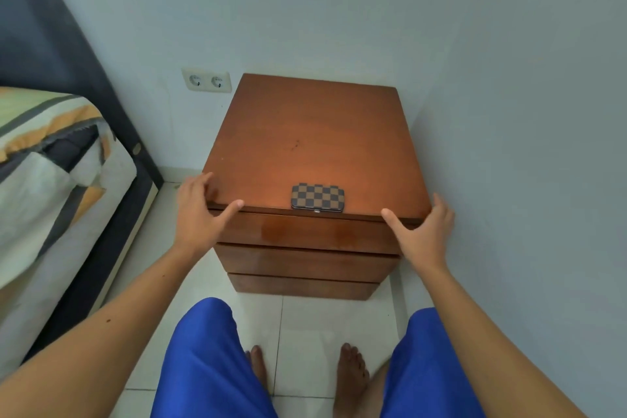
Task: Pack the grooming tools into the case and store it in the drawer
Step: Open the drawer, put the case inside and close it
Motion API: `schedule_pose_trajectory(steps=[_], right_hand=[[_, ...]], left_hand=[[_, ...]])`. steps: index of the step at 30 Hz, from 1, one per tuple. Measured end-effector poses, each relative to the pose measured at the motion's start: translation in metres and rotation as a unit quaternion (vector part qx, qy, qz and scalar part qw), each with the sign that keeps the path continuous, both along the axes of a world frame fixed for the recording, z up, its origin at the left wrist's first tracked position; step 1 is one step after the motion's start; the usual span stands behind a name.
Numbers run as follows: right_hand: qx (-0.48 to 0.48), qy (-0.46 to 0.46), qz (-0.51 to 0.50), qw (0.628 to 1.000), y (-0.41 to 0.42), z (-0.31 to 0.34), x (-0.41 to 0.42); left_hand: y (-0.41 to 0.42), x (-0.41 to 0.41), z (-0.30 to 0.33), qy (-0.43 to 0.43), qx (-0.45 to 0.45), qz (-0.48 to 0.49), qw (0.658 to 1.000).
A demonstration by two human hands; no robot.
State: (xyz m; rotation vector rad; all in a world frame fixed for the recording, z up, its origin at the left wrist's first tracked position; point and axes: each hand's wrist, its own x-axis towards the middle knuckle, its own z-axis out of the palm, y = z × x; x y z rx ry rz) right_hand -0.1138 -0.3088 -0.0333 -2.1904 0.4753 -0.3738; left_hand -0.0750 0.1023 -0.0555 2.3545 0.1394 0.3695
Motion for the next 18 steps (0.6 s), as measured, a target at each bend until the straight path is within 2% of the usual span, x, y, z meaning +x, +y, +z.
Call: schedule_pose_trajectory(steps=[3,6,8,18], right_hand=[[0.007,0.028,-0.033,0.999,-0.006,-0.002,-0.002],[0.109,0.037,-0.061,0.991,-0.008,0.002,-0.001],[0.156,0.046,-0.027,0.986,-0.01,0.0,-0.005],[0.118,0.059,-0.012,0.991,-0.023,-0.01,-0.024]], left_hand=[[0.006,-0.003,-0.003,0.065,-0.041,0.048,0.996],[0.002,-0.004,0.0,0.098,-0.155,0.021,0.983],[0.002,-0.01,-0.001,0.086,-0.161,0.025,0.983],[-0.006,-0.026,-0.003,0.065,-0.133,0.103,0.984]])
